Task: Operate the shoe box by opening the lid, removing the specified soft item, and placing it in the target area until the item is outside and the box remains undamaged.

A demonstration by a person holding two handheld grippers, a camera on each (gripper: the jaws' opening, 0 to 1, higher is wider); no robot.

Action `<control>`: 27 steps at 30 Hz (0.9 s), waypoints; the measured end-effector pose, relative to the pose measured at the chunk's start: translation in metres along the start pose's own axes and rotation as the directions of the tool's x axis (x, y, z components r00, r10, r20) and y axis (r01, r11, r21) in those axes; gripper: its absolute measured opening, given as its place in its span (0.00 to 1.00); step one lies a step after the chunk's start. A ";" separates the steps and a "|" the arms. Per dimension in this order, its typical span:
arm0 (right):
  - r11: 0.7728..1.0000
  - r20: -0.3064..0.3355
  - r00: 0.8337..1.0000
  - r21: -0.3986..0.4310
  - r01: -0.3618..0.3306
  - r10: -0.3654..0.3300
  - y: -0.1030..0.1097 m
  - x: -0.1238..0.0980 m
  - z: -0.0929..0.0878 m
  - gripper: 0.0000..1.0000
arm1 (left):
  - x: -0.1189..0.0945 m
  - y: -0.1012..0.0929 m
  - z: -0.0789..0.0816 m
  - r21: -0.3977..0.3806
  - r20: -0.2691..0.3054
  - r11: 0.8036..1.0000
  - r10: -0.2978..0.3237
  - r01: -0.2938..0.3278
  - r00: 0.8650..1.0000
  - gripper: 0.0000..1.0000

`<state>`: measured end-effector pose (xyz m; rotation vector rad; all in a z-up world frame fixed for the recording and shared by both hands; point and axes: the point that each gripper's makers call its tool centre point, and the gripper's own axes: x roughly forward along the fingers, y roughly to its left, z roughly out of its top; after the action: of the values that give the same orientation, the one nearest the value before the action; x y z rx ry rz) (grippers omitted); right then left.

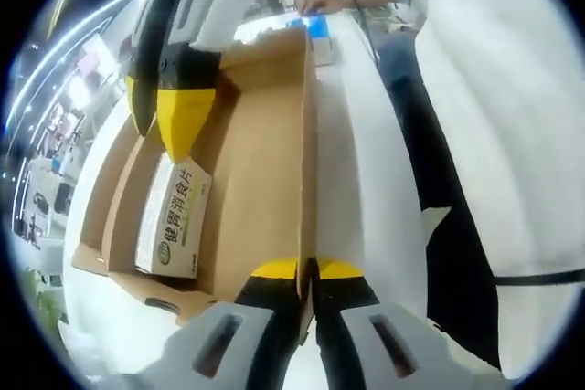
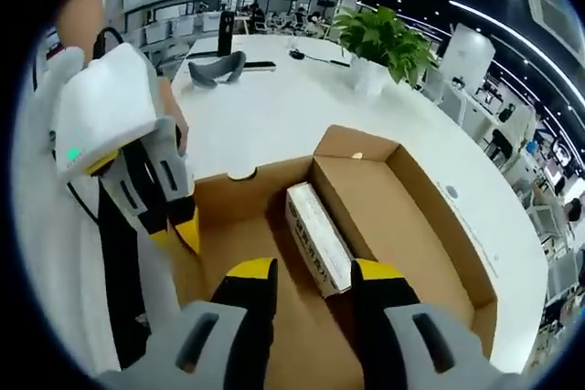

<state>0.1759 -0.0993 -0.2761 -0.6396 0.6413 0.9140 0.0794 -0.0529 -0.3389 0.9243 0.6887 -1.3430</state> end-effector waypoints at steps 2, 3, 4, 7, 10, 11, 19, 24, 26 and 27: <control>1.000 -0.006 1.000 -0.011 -0.010 0.010 0.001 0.004 0.001 0.32 | -0.001 0.000 0.001 0.005 -0.001 1.000 -0.012 0.012 1.000 0.03; 1.000 -0.010 1.000 -0.018 -0.017 0.017 0.002 0.006 0.001 0.32 | -0.001 0.000 0.001 0.003 -0.001 1.000 -0.018 0.018 1.000 0.03; 0.999 -0.023 0.999 -0.037 -0.033 0.032 0.005 0.009 0.000 0.32 | 0.000 0.000 0.000 0.003 -0.001 1.000 -0.023 0.023 1.000 0.03; 0.997 -0.041 0.999 -0.073 -0.036 0.033 0.004 0.012 -0.002 0.32 | 0.000 -0.001 0.000 0.004 -0.001 1.000 -0.023 0.023 1.000 0.03; 0.995 -0.046 0.998 -0.087 -0.050 0.046 0.004 0.013 -0.001 0.32 | 0.000 -0.001 0.000 0.002 -0.002 1.000 -0.021 0.021 1.000 0.03; 0.995 -0.049 0.998 -0.090 -0.051 0.047 0.003 0.014 -0.002 0.32 | 0.000 -0.001 0.000 0.002 -0.003 1.000 -0.021 0.021 1.000 0.03; 0.981 -0.084 0.994 -0.179 -0.079 0.065 0.007 0.026 -0.001 0.34 | 0.000 -0.001 0.001 -0.002 -0.003 1.000 -0.013 0.013 1.000 0.03; 0.971 -0.095 0.993 -0.222 -0.087 0.068 0.009 0.030 0.000 0.35 | 0.000 -0.001 0.001 -0.002 -0.004 1.000 -0.012 0.012 1.000 0.03; 0.970 -0.092 0.993 -0.226 -0.092 0.073 0.008 0.033 0.002 0.35 | 0.000 -0.001 0.001 -0.002 -0.003 1.000 -0.010 0.010 1.000 0.03; 0.970 -0.092 0.993 -0.226 -0.092 0.073 0.008 0.033 0.002 0.36 | 0.000 -0.001 0.001 -0.002 -0.003 1.000 -0.010 0.010 1.000 0.03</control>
<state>0.1848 -0.0775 -0.3010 -0.8666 0.6455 1.0530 0.0787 -0.0535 -0.3381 0.9226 0.6978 -1.3496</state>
